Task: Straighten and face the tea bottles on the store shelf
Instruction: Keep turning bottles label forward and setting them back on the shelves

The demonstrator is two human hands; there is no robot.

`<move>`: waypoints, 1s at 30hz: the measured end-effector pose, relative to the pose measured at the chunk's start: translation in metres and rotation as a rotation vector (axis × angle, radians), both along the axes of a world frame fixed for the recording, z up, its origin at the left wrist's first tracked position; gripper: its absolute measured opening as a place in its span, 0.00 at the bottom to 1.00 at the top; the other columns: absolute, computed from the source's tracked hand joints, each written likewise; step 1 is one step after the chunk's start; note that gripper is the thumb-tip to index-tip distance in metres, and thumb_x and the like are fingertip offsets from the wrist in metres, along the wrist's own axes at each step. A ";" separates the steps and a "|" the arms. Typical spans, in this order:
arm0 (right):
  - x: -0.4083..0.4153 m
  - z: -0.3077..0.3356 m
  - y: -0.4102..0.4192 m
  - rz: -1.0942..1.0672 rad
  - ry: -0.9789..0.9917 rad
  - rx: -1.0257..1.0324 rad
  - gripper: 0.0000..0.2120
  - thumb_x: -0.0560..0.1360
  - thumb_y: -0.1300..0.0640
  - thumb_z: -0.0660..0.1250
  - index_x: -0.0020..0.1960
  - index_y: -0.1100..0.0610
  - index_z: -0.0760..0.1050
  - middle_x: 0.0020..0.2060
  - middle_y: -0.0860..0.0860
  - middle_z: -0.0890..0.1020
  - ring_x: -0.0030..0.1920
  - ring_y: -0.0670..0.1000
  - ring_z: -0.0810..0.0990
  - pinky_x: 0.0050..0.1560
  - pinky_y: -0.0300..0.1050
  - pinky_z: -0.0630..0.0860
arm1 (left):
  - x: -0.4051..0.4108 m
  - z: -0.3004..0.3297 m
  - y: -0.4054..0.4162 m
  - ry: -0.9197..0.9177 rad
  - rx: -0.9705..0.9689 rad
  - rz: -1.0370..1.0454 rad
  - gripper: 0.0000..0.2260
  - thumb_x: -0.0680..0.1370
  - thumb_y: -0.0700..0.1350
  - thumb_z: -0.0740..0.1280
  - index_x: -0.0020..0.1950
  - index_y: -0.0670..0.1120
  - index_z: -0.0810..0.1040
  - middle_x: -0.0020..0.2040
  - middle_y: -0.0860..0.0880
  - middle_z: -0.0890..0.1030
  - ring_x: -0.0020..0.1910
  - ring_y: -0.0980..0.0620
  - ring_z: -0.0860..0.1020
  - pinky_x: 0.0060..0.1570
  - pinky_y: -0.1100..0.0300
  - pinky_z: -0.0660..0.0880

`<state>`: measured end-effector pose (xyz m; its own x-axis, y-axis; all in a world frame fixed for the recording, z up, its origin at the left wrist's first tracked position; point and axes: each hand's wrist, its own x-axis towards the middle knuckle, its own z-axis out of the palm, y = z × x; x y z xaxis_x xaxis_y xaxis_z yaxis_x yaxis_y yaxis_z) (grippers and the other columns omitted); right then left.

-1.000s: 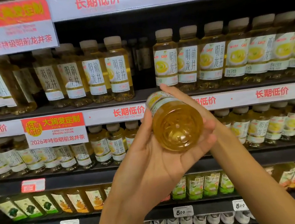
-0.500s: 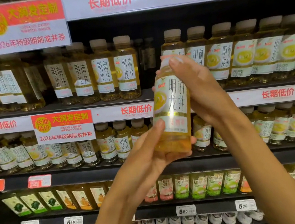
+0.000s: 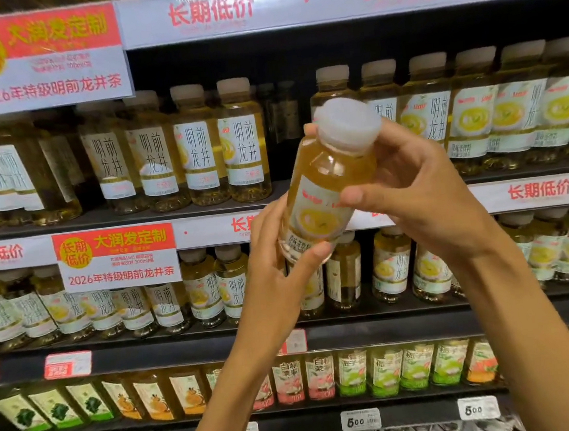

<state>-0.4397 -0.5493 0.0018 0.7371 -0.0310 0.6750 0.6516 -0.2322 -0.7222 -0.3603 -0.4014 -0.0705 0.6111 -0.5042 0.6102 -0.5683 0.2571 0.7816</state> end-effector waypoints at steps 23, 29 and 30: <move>0.073 0.023 -0.002 -0.298 -0.133 -0.069 0.26 0.74 0.64 0.70 0.68 0.53 0.64 0.57 0.39 0.75 0.58 0.34 0.76 0.51 0.28 0.74 | 0.049 0.021 -0.034 -0.137 -0.020 0.340 0.24 0.77 0.51 0.65 0.72 0.52 0.65 0.64 0.56 0.74 0.63 0.64 0.72 0.61 0.69 0.71; 0.086 0.026 0.003 -0.622 -0.255 -0.163 0.27 0.71 0.57 0.74 0.67 0.60 0.69 0.60 0.50 0.77 0.61 0.45 0.76 0.60 0.41 0.76 | 0.050 0.025 -0.043 -0.227 -0.021 0.547 0.24 0.76 0.52 0.66 0.70 0.45 0.68 0.65 0.50 0.71 0.63 0.57 0.70 0.61 0.65 0.69; 0.087 0.026 0.003 -0.663 -0.278 -0.189 0.25 0.72 0.56 0.74 0.64 0.60 0.71 0.58 0.51 0.78 0.60 0.46 0.77 0.59 0.45 0.77 | 0.050 0.026 -0.045 -0.233 -0.010 0.581 0.25 0.76 0.53 0.66 0.70 0.45 0.67 0.65 0.49 0.71 0.64 0.57 0.70 0.62 0.64 0.70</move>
<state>-0.3530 -0.5464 0.0279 0.4054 -0.2749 0.8718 0.4840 -0.7445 -0.4599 -0.3103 -0.4465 -0.0449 0.6339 -0.1228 0.7636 -0.7728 -0.1384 0.6193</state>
